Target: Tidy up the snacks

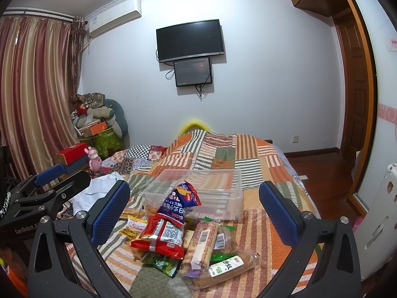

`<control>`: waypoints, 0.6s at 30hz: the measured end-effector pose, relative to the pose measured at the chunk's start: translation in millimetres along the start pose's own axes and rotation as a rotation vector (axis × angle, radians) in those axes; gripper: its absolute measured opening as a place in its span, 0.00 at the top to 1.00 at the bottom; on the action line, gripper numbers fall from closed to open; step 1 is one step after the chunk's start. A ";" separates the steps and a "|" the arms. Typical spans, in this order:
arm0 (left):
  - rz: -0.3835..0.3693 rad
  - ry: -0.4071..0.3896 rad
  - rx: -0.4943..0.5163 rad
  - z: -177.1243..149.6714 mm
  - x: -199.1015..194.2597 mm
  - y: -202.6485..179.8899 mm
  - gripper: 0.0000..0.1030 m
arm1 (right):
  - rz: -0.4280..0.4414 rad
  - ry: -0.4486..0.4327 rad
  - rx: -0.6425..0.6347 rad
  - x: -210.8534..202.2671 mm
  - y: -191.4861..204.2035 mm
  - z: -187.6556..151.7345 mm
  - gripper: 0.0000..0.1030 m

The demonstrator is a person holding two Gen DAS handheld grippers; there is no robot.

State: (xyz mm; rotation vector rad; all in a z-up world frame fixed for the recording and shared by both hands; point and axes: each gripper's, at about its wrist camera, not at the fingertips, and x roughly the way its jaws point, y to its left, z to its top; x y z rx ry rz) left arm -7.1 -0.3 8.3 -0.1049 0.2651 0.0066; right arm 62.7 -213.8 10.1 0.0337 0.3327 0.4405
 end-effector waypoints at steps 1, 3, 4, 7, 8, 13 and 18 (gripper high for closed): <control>0.000 0.000 -0.001 0.4 -0.2 0.2 0.00 | 0.000 0.000 0.001 0.0 0.0 0.0 0.00; 0.000 -0.001 -0.002 1.1 -0.7 0.7 0.00 | 0.001 0.001 0.001 -0.4 0.4 -0.1 0.00; 0.000 0.000 -0.001 1.1 -0.5 0.5 0.00 | 0.001 0.001 0.002 -0.9 0.9 -0.1 0.00; -0.001 0.004 0.001 1.0 -0.3 1.0 0.00 | 0.003 0.007 0.005 -0.6 1.8 -0.3 0.00; -0.001 0.005 0.001 1.2 -0.3 1.3 0.00 | 0.007 0.012 0.008 -0.1 2.1 -0.2 0.00; 0.003 0.024 -0.010 -1.5 6.2 3.5 0.00 | 0.005 0.032 0.021 4.7 0.0 -2.5 0.00; -0.017 0.086 -0.023 -11.6 24.6 7.1 0.00 | 0.009 0.072 0.040 16.2 -11.0 -8.9 0.00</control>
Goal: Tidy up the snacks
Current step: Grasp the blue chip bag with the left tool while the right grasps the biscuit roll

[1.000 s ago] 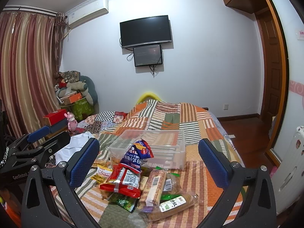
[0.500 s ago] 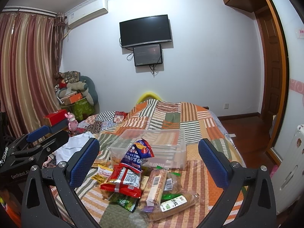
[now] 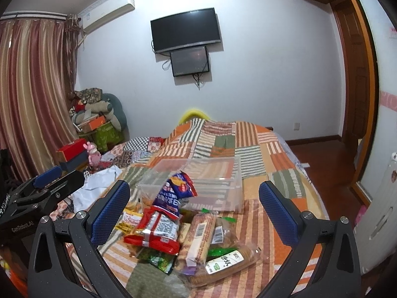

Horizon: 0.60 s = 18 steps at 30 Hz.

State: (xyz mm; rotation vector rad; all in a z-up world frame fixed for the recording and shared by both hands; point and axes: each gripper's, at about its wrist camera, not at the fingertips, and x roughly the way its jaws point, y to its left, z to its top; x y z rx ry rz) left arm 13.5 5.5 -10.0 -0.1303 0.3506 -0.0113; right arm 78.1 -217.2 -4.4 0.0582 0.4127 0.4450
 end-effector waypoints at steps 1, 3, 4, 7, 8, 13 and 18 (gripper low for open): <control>-0.002 0.015 0.003 -2.4 4.8 0.3 0.00 | -0.004 0.013 0.000 4.1 -1.9 -2.5 0.00; 0.002 0.036 0.007 -7.7 12.5 -0.2 0.00 | -0.010 0.040 -0.001 11.9 -6.2 -8.1 0.00; 0.003 0.054 0.010 -10.8 19.0 0.3 0.03 | -0.013 0.051 -0.001 14.9 -7.5 -10.8 0.00; -0.005 0.115 0.015 -18.8 37.1 -0.2 0.15 | -0.015 0.096 -0.001 26.4 -14.5 -19.9 0.08; -0.009 0.132 0.015 -20.5 42.1 -0.1 0.17 | -0.013 0.111 0.002 29.8 -16.6 -21.6 0.12; -0.027 0.202 0.016 -28.6 68.8 -2.2 0.18 | 0.023 0.191 0.028 49.7 -27.3 -33.2 0.30; -0.035 0.248 0.025 -35.1 89.1 -4.5 0.18 | 0.071 0.256 0.045 68.7 -31.1 -43.7 0.44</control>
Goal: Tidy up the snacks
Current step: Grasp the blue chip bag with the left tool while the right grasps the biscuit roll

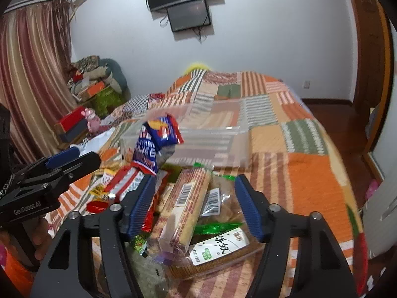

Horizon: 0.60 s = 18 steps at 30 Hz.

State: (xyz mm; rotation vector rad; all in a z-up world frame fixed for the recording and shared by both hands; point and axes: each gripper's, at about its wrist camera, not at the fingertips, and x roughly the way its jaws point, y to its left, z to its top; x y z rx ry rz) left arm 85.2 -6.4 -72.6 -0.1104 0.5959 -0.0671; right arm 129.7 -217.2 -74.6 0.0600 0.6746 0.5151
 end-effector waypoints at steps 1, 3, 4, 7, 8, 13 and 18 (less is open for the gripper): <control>-0.002 0.008 0.003 -0.3 4.7 -1.0 0.18 | 0.009 0.014 0.000 4.5 -0.3 -1.2 0.45; -0.003 0.022 0.011 -1.5 12.3 -2.5 0.18 | 0.019 0.035 -0.003 12.1 -0.1 -3.4 0.51; -0.003 0.027 0.014 -1.4 14.4 -2.9 0.18 | 0.023 0.051 -0.005 17.5 -0.5 -4.1 0.53; -0.013 0.048 0.024 -0.7 23.4 -4.1 0.18 | 0.037 0.097 -0.011 31.3 1.2 -6.0 0.59; -0.017 0.054 0.026 -0.1 25.5 -4.5 0.18 | 0.040 0.111 -0.015 34.9 2.2 -7.3 0.59; -0.038 0.087 0.058 7.5 41.4 -10.6 0.18 | 0.035 0.136 -0.050 43.6 8.5 -8.7 0.57; -0.016 0.114 0.104 16.5 61.1 -18.6 0.17 | 0.027 0.140 -0.063 45.4 7.0 -9.8 0.57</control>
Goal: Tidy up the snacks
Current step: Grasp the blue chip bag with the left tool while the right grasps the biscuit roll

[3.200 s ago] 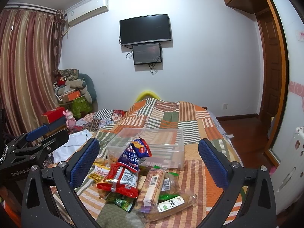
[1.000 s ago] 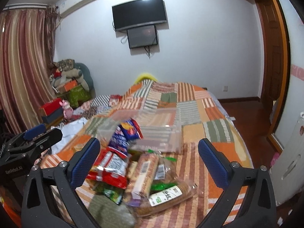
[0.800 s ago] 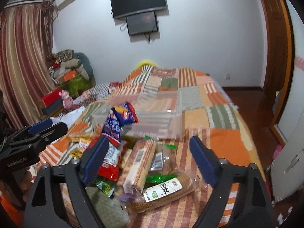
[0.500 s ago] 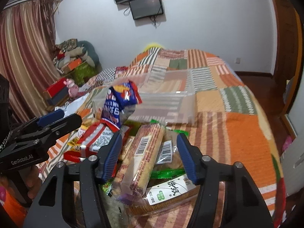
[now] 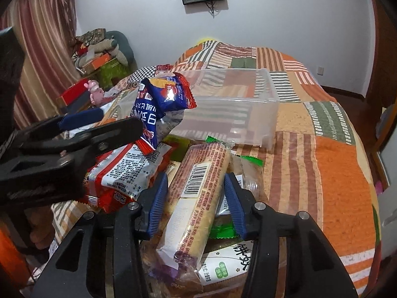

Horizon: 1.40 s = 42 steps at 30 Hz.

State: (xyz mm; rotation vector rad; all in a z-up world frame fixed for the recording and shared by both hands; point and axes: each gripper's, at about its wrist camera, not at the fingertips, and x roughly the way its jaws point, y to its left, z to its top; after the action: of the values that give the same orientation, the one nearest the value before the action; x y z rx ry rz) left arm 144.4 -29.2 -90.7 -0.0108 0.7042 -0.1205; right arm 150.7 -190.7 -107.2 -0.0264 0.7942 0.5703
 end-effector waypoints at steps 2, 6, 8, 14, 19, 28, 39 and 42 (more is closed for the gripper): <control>0.006 0.015 0.007 4.7 9.4 -0.4 0.17 | 0.000 -0.001 0.000 -0.6 -1.8 -1.3 0.57; -0.009 0.077 -0.004 9.6 30.6 3.3 0.17 | -0.009 -0.003 -0.006 0.4 0.1 -0.7 0.57; -0.044 0.118 -0.013 9.8 39.2 6.1 0.17 | -0.008 -0.004 -0.006 0.2 0.9 -0.8 0.57; -0.091 0.162 -0.068 10.9 45.0 15.6 0.18 | -0.020 -0.011 -0.032 1.7 2.8 -3.2 0.57; -0.085 0.154 -0.061 16.8 37.0 15.2 0.21 | -0.033 -0.027 -0.035 1.0 4.5 -4.8 0.59; -0.055 0.217 -0.013 27.7 57.0 12.5 0.20 | -0.018 -0.039 0.008 -4.3 -2.1 -0.6 0.73; -0.087 0.165 -0.064 20.5 45.8 18.8 0.37 | -0.021 -0.007 -0.011 -7.0 4.8 -2.6 0.65; -0.070 0.123 -0.077 19.1 29.2 25.8 0.37 | -0.015 0.011 -0.019 -5.8 7.2 -6.6 0.60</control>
State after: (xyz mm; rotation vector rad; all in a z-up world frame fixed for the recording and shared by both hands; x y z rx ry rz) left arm 181.5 -7.5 -96.3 -0.1025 0.8311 -0.1621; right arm 139.4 -188.8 -106.6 -0.0528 0.7988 0.5636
